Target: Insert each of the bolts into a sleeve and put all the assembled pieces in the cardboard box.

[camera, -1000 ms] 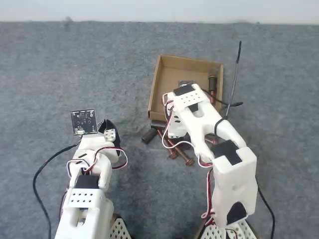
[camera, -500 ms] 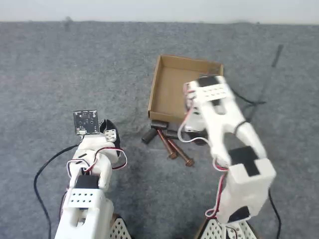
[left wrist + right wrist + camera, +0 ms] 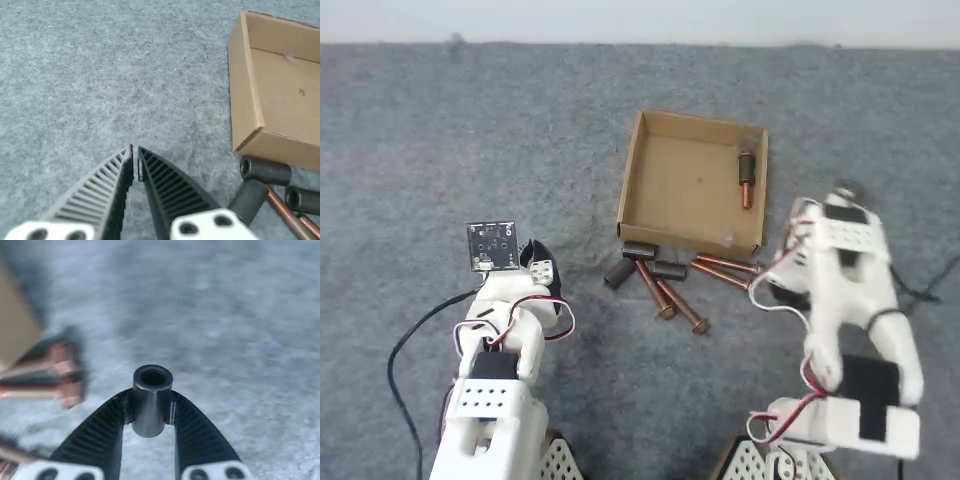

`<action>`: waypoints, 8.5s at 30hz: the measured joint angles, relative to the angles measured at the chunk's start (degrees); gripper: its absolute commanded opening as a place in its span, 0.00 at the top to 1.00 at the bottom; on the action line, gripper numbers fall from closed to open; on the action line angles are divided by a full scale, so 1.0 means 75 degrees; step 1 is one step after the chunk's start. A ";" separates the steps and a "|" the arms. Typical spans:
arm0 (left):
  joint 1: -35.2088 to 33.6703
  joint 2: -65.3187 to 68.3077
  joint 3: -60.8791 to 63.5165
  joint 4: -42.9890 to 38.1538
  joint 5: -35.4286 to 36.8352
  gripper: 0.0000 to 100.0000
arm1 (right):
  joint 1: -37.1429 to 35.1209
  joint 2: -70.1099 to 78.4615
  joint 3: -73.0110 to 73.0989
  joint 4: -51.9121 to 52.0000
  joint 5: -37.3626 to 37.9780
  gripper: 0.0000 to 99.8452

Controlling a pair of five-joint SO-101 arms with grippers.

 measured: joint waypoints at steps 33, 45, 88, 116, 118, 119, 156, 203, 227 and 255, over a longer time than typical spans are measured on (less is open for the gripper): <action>0.4067 0.0000 -0.3950 0.6459 -0.4724 0.98 | 0.2508 0.0188 0.0645 -0.1020 0.1793 0.99; 0.4806 0.0949 -0.4607 0.5884 -0.5275 0.87 | 0.2508 0.0281 0.0645 -0.1078 0.1793 0.99; 0.5955 0.9670 -0.9635 0.6763 -0.9166 0.87 | 0.2508 0.0281 0.0645 -0.1078 0.2344 0.99; 0.6060 1.0819 -1.0385 0.6881 -0.9190 0.99 | 0.2508 0.0281 0.0645 -0.1078 0.2356 0.99; 0.6119 1.0819 -1.0385 0.6752 -0.8990 0.99 | 0.2508 0.0281 0.0645 -0.1078 0.2356 0.99; 0.6154 1.0819 -1.0385 0.6787 -0.8873 0.99 | 0.2508 0.0281 0.0645 -0.1078 0.2356 0.99; 0.5650 1.0151 -1.0749 0.6763 -0.2251 0.99 | 0.2508 0.0281 0.0645 -0.1078 0.2356 0.99; -0.0926 0.3692 -0.3317 0.2403 0.0598 0.99 | 0.1453 0.0281 0.0645 -0.1840 0.2356 0.99; -0.1395 0.3528 -0.2743 0.2333 0.0598 0.99 | -0.0105 0.1594 0.0656 -1.1077 0.2356 0.99; -0.1395 0.3505 -0.2497 0.1582 0.0598 0.99 | -0.2872 0.2825 0.2719 -1.8251 0.2356 0.99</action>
